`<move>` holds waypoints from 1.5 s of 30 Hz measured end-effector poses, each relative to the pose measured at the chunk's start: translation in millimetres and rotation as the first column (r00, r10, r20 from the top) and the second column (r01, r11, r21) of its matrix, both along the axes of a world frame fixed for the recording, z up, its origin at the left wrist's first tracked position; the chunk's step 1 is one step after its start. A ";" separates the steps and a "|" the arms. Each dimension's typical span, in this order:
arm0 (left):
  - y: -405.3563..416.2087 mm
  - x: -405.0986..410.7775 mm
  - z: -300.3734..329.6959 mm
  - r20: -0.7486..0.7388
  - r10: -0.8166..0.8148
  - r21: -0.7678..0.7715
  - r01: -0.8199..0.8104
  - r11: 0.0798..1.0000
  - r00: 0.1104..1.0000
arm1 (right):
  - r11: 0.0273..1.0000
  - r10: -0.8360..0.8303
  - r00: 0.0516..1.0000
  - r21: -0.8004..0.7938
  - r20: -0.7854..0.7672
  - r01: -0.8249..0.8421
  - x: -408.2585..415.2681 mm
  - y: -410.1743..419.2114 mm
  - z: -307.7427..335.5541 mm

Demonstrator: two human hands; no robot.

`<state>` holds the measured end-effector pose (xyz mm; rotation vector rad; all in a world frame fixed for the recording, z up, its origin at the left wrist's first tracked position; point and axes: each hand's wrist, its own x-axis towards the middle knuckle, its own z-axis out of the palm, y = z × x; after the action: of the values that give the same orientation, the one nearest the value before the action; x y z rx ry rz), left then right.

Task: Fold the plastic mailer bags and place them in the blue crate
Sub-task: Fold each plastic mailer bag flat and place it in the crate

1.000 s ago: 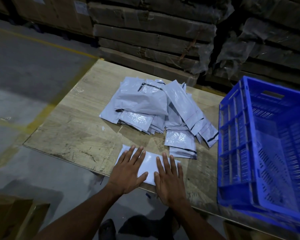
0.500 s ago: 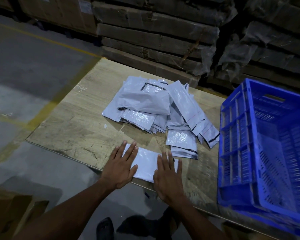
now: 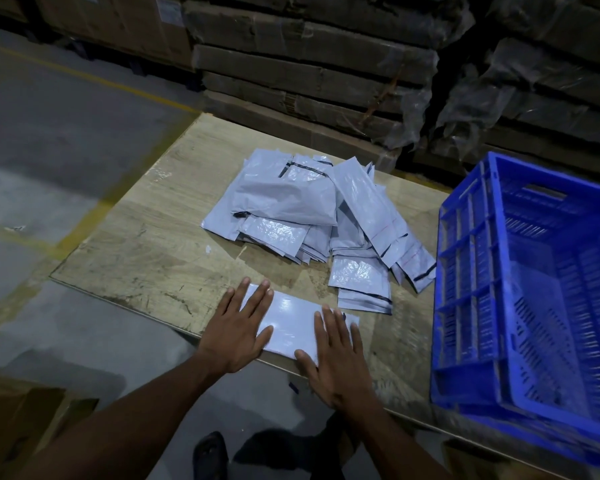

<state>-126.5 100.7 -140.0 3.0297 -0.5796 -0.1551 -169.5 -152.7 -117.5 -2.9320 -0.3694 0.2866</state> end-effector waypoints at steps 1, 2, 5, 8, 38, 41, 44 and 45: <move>0.3 0.4 0.3 -0.010 -0.004 0.001 0.004 1.000 1.000 | 1.000 -0.009 1.000 -0.003 -0.005 0.009 -1.5 -4.3 -0.4; 0.6 1.2 -0.1 -0.018 -0.013 -0.001 0.013 1.000 1.000 | 1.000 -0.009 1.000 -0.005 -0.011 0.009 -2.0 -9.4 -1.0; 4.3 3.7 -0.7 -0.057 -0.056 -0.018 0.055 0.998 0.997 | 0.999 0.006 1.000 0.044 -0.010 -0.006 -1.7 -22.0 -3.6; 0.7 7.5 12.5 0.050 -0.060 -0.012 0.060 0.998 0.997 | 0.990 -0.075 0.996 0.122 0.056 0.068 4.3 -20.9 3.8; -1.1 -3.0 -3.8 -0.001 0.062 -0.006 -0.062 0.998 0.998 | 0.998 -0.024 0.999 -0.052 0.041 0.026 8.2 2.9 4.5; -2.7 -2.8 -3.8 0.003 0.056 -0.024 -0.056 0.998 0.998 | 0.994 0.102 0.994 -0.028 0.044 -0.101 12.0 26.0 10.7; 0.6 -2.9 -3.6 -0.012 0.048 -0.024 -0.048 0.999 0.999 | 0.983 0.183 0.983 -0.029 -0.002 -0.183 10.2 25.5 4.3; 0.9 -2.8 -3.6 -0.013 0.049 -0.025 -0.049 0.998 0.999 | 0.986 0.162 0.987 -0.030 -0.025 -0.163 9.0 16.6 2.7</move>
<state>-129.3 101.7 -143.6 3.0131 -0.5019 -0.1622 -160.6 -136.1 -114.8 -2.9313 -0.6073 0.3492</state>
